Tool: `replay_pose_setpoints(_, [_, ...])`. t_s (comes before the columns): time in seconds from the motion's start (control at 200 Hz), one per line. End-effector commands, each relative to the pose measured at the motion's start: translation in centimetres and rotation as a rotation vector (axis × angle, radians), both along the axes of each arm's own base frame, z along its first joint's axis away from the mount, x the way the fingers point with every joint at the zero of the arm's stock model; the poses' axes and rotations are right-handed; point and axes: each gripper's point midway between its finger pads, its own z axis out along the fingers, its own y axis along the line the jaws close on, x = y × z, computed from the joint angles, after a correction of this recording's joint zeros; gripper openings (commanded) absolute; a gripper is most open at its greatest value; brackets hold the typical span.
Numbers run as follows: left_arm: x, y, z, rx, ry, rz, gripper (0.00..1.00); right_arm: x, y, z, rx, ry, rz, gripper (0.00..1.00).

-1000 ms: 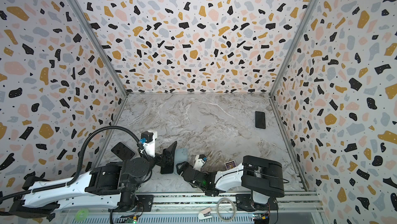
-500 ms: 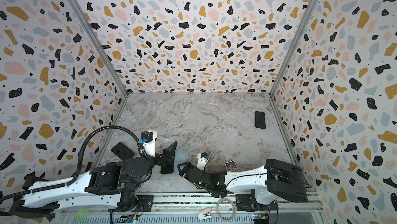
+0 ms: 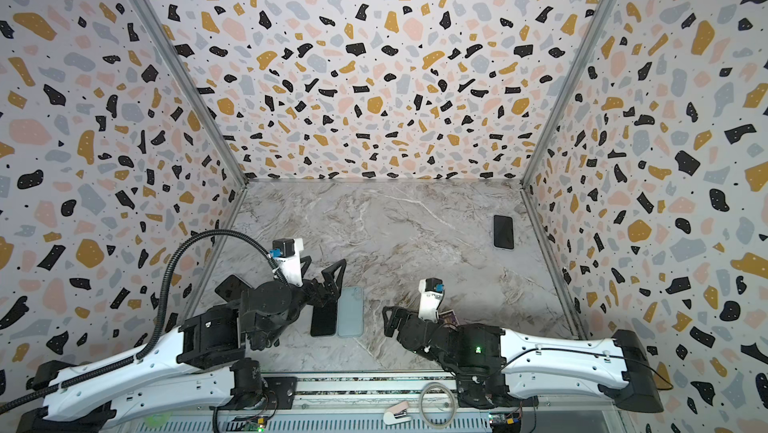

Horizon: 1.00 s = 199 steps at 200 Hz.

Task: Take the phone out of the phone case
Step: 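Raise the left gripper while the right gripper reaches toward the far-corner black phone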

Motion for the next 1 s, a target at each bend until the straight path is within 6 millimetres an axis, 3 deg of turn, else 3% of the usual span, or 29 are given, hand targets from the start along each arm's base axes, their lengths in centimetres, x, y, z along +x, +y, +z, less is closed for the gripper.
replay_pose_setpoints(0.0, [0.6,-1.0,-1.8,-0.053,0.065,-0.001,0.99,0.8,-5.8,0.7,-0.253,-0.078,-0.056,0.99])
replay_pose_setpoints(0.185, [1.6,-1.2,-2.7,-0.148,0.134,0.03,0.99,1.7,-9.0,3.7,-0.372,-0.144,-0.134,0.99])
replay_pose_setpoints(0.33, [2.1,-1.9,-4.2,-0.116,0.201,0.041,1.0,2.8,-11.1,6.9,-0.399,-0.218,-0.182,0.99])
replay_pose_setpoints(0.551, [3.1,-3.8,-6.5,-0.03,0.237,-0.012,1.0,5.7,-11.1,10.9,-0.4,-0.308,-0.102,0.99])
replay_pose_setpoints(0.646, [3.4,-3.9,-6.6,-0.006,0.224,-0.015,0.99,8.2,-10.6,9.9,-0.438,-0.264,-0.051,0.99])
replay_pose_setpoints(0.776, [3.6,-3.3,-6.4,0.029,0.2,-0.005,1.0,13.1,-10.9,7.7,-0.444,-0.175,-0.014,0.99])
replay_pose_setpoints(0.991, [3.7,-3.1,-5.5,0.092,0.164,-0.024,1.0,22.1,-14.1,5.7,-0.52,-0.068,-0.011,0.99])
